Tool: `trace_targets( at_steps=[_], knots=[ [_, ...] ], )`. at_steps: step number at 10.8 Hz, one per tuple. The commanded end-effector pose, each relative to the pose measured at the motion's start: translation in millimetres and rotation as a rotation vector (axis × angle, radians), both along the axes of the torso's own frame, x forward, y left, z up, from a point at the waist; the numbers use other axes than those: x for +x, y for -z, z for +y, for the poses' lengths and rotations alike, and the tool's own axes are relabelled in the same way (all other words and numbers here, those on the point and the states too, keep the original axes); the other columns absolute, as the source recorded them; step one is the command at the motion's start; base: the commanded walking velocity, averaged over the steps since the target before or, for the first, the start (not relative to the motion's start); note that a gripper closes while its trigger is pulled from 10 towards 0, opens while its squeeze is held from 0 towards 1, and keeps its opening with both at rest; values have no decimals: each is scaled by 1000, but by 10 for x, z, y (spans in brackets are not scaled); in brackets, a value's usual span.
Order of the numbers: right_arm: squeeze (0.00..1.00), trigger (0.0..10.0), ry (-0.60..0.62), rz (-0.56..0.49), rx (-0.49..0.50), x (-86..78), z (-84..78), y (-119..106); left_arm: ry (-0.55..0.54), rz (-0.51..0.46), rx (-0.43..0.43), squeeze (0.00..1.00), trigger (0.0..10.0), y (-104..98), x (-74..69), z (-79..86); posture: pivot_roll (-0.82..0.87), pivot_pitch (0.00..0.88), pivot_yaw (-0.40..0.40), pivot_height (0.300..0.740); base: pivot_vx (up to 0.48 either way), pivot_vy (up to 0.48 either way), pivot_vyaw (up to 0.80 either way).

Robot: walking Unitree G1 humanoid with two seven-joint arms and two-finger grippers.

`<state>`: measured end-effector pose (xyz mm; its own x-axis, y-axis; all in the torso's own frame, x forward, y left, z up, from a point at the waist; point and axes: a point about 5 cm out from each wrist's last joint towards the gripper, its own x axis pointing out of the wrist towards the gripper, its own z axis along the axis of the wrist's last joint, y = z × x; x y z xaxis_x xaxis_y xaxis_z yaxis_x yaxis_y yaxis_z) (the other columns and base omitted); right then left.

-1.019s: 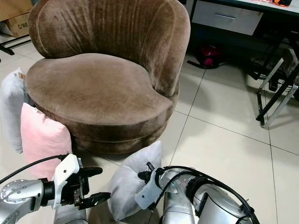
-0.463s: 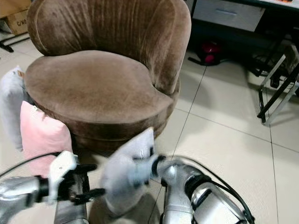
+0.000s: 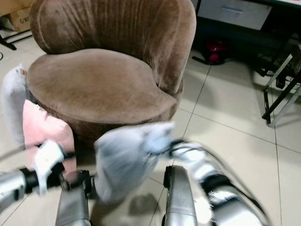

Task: Move the pillow to the sofa from floor

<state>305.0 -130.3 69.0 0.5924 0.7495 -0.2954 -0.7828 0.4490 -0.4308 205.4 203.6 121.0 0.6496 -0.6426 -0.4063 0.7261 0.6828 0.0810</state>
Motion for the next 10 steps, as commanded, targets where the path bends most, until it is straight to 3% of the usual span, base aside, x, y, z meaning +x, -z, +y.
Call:
trace_targets(
  at_steps=[1, 2, 3, 5, 7, 8, 10],
  knots=[
    [0, 10000, 162, -95, 175, 202, -260, -524, -100, -144, -5, 0, 10000, -210, 125, 42, -73, 0, -53, 471, 0, 0, 0],
    [0, 10000, 220, -90, 277, 225, -383, -706, -143, -203, -30, 0, 10000, -297, 165, 38, -80, 0, -50, 471, 0, 0, 0],
    [0, 10000, 413, -210, 504, 244, -630, -1197, -250, -330, -71, 0, 10000, -486, 256, -14, -90, 0, -42, 476, 0, 0, 0],
    [0, 10000, 526, -285, 733, 101, -631, -1734, -373, -456, -40, 0, 10000, -634, 383, -84, -108, 0, -26, 511, 0, 0, 0],
    [0, 10000, 585, -258, 738, 40, -441, -1737, -486, -511, 23, 0, 10000, -622, 509, -51, -113, 0, -23, 536, 0, 0, 0],
    [0, 10000, 645, -186, 727, 4, -300, -1589, -497, -522, 56, 0, 10000, -564, 517, -111, -114, 0, -23, 556, 0, 0, 0],
    [0, 10000, 729, -103, 741, -46, -185, -1469, -491, -502, 101, 0, 10000, -414, 471, -230, -109, 0, -25, 586, 0, 0, 0]
  ],
)
